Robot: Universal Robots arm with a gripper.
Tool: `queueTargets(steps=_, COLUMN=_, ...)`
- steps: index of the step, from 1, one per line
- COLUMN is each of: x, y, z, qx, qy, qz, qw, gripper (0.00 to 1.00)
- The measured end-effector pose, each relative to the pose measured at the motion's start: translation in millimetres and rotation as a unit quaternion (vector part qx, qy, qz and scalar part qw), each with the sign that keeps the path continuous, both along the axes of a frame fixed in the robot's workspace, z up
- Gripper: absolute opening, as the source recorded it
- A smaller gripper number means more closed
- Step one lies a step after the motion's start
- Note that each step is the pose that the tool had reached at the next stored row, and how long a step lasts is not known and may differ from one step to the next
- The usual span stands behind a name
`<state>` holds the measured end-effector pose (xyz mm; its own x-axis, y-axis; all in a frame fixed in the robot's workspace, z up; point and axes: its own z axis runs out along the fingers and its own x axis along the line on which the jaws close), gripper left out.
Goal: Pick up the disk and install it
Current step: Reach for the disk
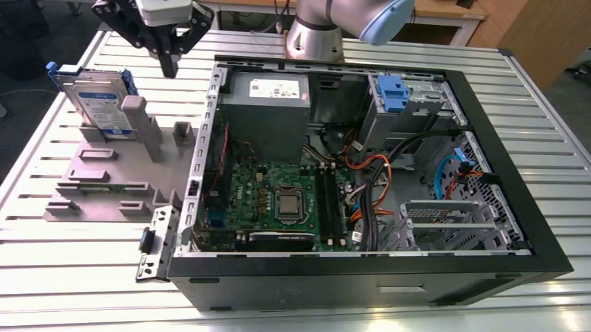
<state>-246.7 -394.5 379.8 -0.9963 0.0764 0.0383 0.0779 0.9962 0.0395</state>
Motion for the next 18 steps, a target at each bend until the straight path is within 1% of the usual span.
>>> queueTargets(steps=5, x=-7.5, y=3.2, z=-0.8, qx=0.0, qy=0.0, qz=0.0, qw=1.0, gripper=0.11)
queueTargets(steps=10, x=-19.8, y=5.6, z=-2.5, qx=0.0, qy=0.0, qz=0.0, qw=1.0, gripper=0.11)
queueTargets(steps=13, x=-25.7, y=6.1, z=-3.0, qx=0.0, qy=0.0001, qz=0.0, qw=1.0, gripper=0.11)
queueTargets(steps=15, x=-27.4, y=6.2, z=-3.1, qx=0.0, qy=0.0001, qz=0.0, qw=1.0, gripper=0.11)
queueTargets(steps=18, x=-27.6, y=6.2, z=-3.1, qx=0.0, qy=0.0001, qz=0.0, qw=1.0, gripper=0.11)
